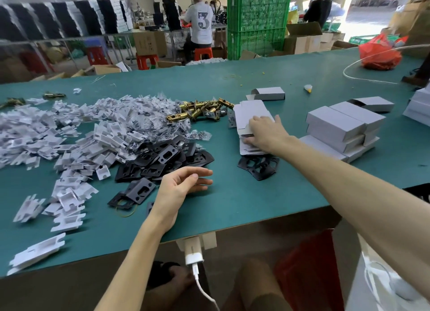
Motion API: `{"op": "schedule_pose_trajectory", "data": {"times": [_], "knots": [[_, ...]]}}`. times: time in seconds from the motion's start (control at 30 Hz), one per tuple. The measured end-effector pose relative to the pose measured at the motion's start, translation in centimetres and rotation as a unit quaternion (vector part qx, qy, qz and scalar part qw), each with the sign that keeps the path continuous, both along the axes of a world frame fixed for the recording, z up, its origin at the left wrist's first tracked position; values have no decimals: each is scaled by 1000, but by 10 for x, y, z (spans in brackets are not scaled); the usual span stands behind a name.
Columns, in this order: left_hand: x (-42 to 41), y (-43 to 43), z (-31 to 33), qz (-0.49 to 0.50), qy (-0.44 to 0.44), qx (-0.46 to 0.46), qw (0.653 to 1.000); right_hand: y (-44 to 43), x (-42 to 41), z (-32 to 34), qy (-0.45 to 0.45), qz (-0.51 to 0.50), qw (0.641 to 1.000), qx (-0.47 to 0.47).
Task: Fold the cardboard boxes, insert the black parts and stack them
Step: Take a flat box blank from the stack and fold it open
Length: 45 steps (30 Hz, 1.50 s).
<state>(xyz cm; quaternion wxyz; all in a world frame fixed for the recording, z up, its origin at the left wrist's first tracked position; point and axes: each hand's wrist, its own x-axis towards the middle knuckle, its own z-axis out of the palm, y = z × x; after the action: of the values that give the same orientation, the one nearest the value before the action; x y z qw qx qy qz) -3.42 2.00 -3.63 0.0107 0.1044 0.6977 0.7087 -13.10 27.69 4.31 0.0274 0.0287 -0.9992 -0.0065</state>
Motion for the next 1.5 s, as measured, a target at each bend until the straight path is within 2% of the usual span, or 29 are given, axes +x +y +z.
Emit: {"op": "schedule_pose_trajectory", "data": {"times": [0.2,0.3,0.4,0.47,0.6,0.73,0.8,0.9,0.97,1.1,1.13,1.23,1.33,1.5], "knots": [[-1,1,0,-2,-1,3,1000,-3,30,0,126,27,988,79],[-1,2,0,0,2,2,1000,-1,45,4,202,44,978,-18],[-1,2,2,9,4,33,999,-17,67,3,299,139,934,-139],[-1,1,8,16,-21,103,994,-39,86,-8,322,230,901,-177],[1,-4,17,33,-88,238,967,-72,109,-44,279,341,876,-196],[2,-14,21,66,-147,326,931,-94,115,-61,228,377,868,-228],[1,-19,21,63,-167,362,915,-99,117,-67,150,367,870,-292],[-2,-20,17,74,-178,371,908,-100,121,-72,-7,285,859,-425],[-5,-18,17,92,-171,379,905,-98,121,-72,-46,215,820,-529],[-5,-18,17,75,-160,380,908,-95,107,-67,-110,78,669,-731],[-5,-18,17,62,-159,365,915,-95,103,-66,-125,66,648,-748],[-2,-19,17,16,-155,329,931,-99,98,-67,-138,72,644,-749],[3,-24,19,-49,-140,326,934,-101,99,-67,-139,72,634,-757],[7,-27,23,-106,-82,329,935,-94,101,-70,-139,56,571,-807]]}}
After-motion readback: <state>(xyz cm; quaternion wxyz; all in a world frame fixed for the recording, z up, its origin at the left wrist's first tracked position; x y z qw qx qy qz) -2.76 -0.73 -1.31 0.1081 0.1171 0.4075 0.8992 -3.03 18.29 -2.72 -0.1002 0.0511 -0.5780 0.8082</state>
